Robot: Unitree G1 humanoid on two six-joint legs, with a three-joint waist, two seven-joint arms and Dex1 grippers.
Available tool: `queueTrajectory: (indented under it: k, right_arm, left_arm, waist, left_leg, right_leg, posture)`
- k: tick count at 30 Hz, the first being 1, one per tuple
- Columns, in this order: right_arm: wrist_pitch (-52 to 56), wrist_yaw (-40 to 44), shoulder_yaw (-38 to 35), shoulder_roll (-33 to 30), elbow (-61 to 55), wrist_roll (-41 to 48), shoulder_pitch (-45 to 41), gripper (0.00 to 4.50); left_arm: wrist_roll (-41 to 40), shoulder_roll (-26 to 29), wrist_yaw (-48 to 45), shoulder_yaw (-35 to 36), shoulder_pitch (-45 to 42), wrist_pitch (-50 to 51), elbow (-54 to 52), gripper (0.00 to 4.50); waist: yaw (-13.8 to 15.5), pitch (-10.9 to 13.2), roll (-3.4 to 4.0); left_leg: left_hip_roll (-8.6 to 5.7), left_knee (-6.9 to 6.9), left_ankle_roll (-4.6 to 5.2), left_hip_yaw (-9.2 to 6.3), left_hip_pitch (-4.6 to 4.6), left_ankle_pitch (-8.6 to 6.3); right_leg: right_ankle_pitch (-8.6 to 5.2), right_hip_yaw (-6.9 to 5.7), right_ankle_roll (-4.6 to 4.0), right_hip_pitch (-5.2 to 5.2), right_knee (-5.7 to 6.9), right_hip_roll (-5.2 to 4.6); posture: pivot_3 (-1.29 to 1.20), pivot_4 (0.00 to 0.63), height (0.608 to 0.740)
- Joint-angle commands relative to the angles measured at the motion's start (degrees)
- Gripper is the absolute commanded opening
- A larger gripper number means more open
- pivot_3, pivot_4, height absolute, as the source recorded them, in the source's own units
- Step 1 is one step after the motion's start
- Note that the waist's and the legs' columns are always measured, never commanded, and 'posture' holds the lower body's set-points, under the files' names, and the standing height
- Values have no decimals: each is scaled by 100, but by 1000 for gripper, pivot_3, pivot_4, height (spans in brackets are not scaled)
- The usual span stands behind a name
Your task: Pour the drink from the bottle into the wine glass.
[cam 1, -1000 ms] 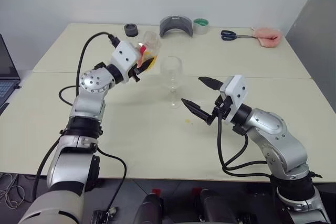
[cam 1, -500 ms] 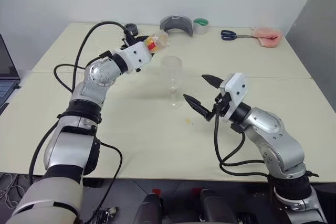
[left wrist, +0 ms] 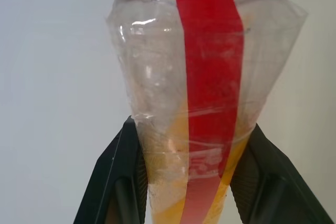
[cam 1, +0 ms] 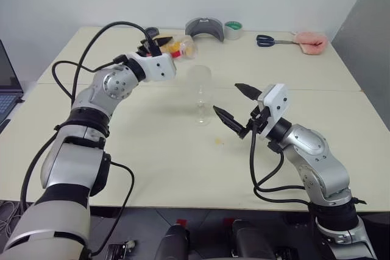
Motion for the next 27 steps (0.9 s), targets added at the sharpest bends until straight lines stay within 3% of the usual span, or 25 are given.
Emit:
queueTrajectory:
  k: [1, 27]
  right_arm:
    - [-135, 53, -86, 24, -103, 88, -44, 4500]
    - [-318, 195, -22, 179, -76, 105, 66, 4500]
  left_arm:
    - [162, 139, 359, -76, -276, -172, 11, 1692]
    - [998, 366, 1429, -655, -741, -469, 314, 1692]
  waist:
    - [-1, 0, 0]
    - [-6, 0, 0]
  left_leg:
    - [0, 0, 0, 0, 1, 0]
    - [-1, 1, -7, 2, 0, 4]
  right_leg:
    - [0, 1, 0, 0, 0, 0]
    - [0, 1, 0, -2, 5, 0]
  posture:
    - [0, 150, 740]
    - [0, 150, 740]
